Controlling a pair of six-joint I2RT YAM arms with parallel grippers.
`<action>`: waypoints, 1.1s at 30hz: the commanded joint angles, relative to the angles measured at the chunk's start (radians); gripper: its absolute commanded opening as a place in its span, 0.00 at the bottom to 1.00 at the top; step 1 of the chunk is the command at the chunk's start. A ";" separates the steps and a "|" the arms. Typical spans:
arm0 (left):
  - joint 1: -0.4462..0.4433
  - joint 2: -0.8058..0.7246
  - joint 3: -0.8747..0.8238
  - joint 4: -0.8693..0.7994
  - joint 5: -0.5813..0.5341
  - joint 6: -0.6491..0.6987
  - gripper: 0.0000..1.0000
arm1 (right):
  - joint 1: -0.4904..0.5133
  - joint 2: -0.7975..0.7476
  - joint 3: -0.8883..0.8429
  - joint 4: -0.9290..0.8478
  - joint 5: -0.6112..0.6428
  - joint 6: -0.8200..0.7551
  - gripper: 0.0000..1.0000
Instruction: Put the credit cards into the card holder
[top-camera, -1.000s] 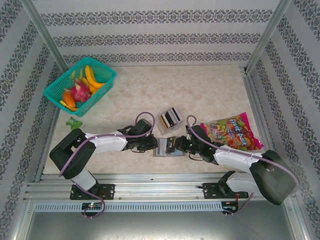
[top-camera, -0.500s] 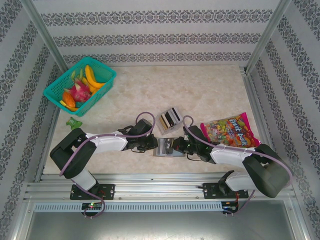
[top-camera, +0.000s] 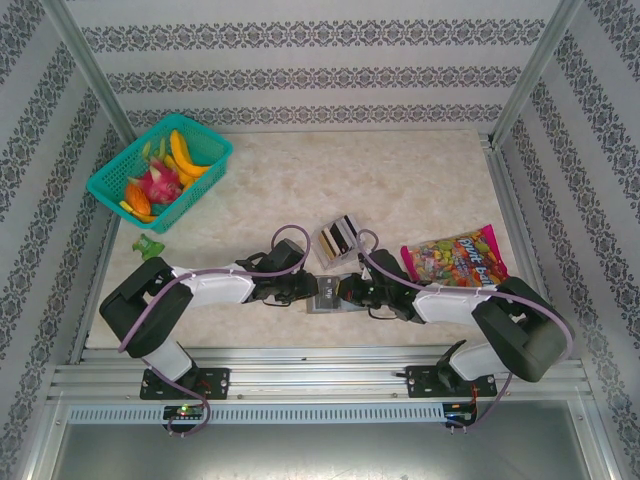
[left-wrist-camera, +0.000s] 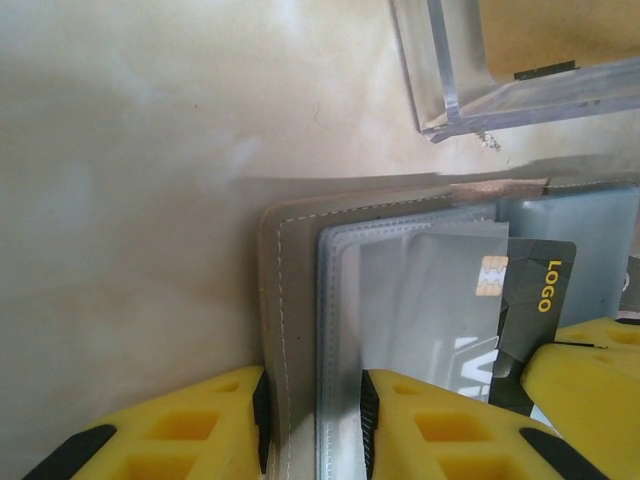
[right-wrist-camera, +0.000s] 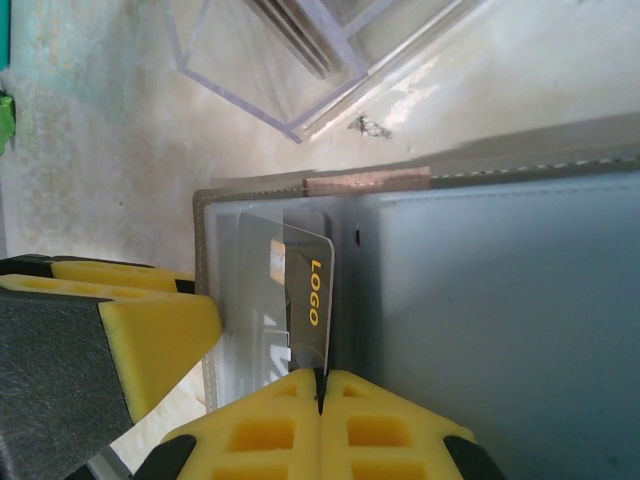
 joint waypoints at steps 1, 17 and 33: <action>-0.015 -0.016 -0.021 -0.010 -0.023 -0.014 0.34 | 0.009 0.020 0.024 0.009 -0.037 -0.011 0.00; -0.015 -0.026 -0.026 -0.001 -0.040 -0.026 0.34 | -0.010 0.135 0.110 0.000 -0.146 -0.082 0.04; -0.015 -0.034 -0.021 -0.023 -0.058 -0.019 0.34 | -0.051 0.097 0.129 -0.129 -0.144 -0.103 0.17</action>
